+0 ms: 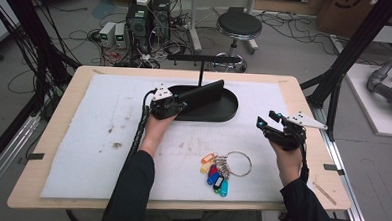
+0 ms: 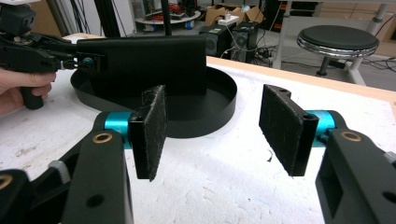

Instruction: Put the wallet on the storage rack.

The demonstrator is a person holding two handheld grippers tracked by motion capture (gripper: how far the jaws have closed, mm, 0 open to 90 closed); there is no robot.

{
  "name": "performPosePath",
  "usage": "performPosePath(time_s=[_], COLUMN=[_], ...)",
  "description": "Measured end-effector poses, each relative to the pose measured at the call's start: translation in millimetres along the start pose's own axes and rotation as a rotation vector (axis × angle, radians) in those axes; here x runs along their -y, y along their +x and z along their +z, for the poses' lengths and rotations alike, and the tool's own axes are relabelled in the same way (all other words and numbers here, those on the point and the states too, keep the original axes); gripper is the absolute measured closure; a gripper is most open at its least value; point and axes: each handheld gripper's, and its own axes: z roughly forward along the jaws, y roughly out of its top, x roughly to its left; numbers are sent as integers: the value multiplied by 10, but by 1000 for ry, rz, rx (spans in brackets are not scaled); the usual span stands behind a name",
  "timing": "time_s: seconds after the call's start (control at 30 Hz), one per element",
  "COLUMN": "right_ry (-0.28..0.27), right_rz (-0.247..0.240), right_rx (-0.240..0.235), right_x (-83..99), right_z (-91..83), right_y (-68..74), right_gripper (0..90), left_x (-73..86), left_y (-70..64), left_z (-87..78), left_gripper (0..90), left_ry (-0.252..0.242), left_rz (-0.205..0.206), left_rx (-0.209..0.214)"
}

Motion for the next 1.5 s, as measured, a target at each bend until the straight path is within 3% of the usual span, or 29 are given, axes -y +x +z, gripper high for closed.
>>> performPosePath(time_s=[0.17, 0.4, 0.53, 0.63, 0.7, 0.83, 1.07, 1.5], right_ry=[2, 0, 3, 2, 1, -1, 1, 6], right_rz=[3, 2, 2, 2, 2, 2, 8, 7], right_rx=[-1, -1, 0, 1, 2, 3, 5, 3], right_x=[0, 1, 2, 2, 3, 2, 1, 7], right_z=[-2, 1, 3, 4, 2, -1, -10, -5], right_y=[-2, -4, -6, -6, -11, -11, -13, -13], right_gripper=[426, 425, 424, 424, 424, 423, 421, 416], left_x=[-4, -36, -75, -102, -127, -170, -247, -290], left_y=[1, 6, -23, -59, -91, -151, -170, -243], left_z=[-5, -47, -74, -90, -105, -166, -369, -906], left_gripper=[634, 488, 414, 363, 349, 340, 306, 245], left_ry=[10, 32, 59, 79, 101, 99, 89, 38], left_rz=[-4, -27, -9, -22, -9, 9, 23, 21], left_rx=[-11, -39, -56, -44, -44, -59, -100, -81])
